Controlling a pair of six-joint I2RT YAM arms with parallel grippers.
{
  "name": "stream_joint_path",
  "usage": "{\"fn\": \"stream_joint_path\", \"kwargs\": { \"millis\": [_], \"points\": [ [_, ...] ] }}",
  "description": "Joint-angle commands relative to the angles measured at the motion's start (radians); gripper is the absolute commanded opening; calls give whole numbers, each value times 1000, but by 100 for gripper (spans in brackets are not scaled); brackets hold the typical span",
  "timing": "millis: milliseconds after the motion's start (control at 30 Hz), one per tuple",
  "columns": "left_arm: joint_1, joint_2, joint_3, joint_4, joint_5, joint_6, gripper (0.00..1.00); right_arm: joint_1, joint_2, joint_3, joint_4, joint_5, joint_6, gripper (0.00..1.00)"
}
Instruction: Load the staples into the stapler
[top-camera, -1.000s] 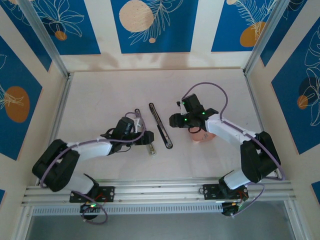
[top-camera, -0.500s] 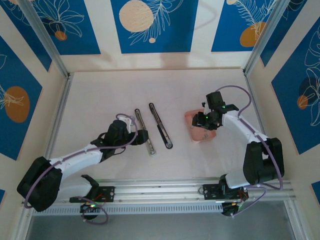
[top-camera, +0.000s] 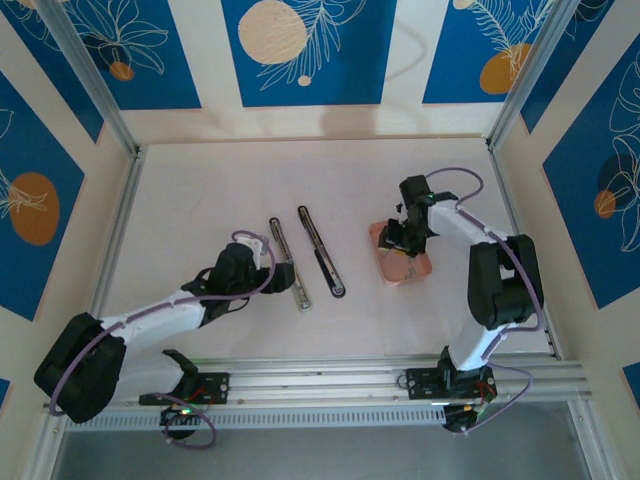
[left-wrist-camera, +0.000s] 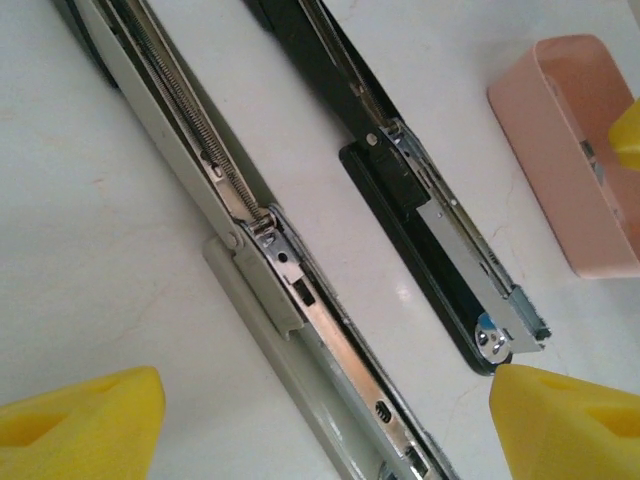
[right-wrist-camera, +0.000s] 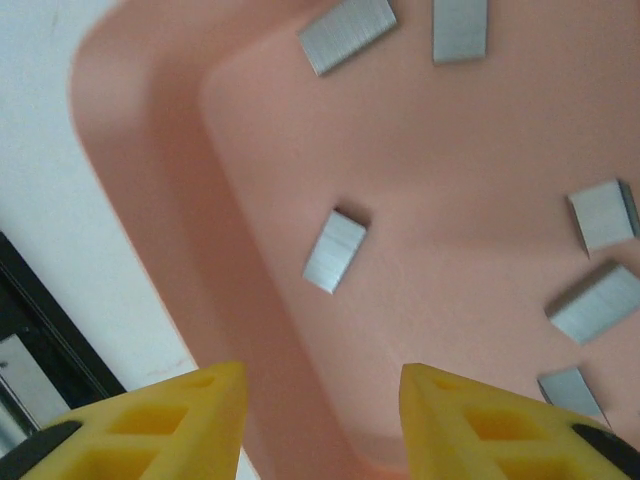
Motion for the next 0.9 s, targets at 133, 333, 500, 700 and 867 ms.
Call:
{"fn": "stream_joint_path", "kwargs": {
  "millis": [133, 333, 500, 700, 867],
  "points": [
    [-4, -31, -22, 22, -39, 49, 86, 28, 118, 116, -62, 39, 20, 44],
    [3, -32, -31, 24, -45, 58, 86, 30, 181, 146, -77, 54, 22, 41],
    [10, -29, -39, 43, -42, 59, 87, 30, 219, 162, -79, 46, 23, 40],
    [16, -21, -41, 46, -37, 61, 87, 32, 258, 177, -87, 60, 22, 38],
    [22, -17, -42, 48, -34, 64, 87, 31, 280, 189, -112, 107, 16, 32]
  ]
}}
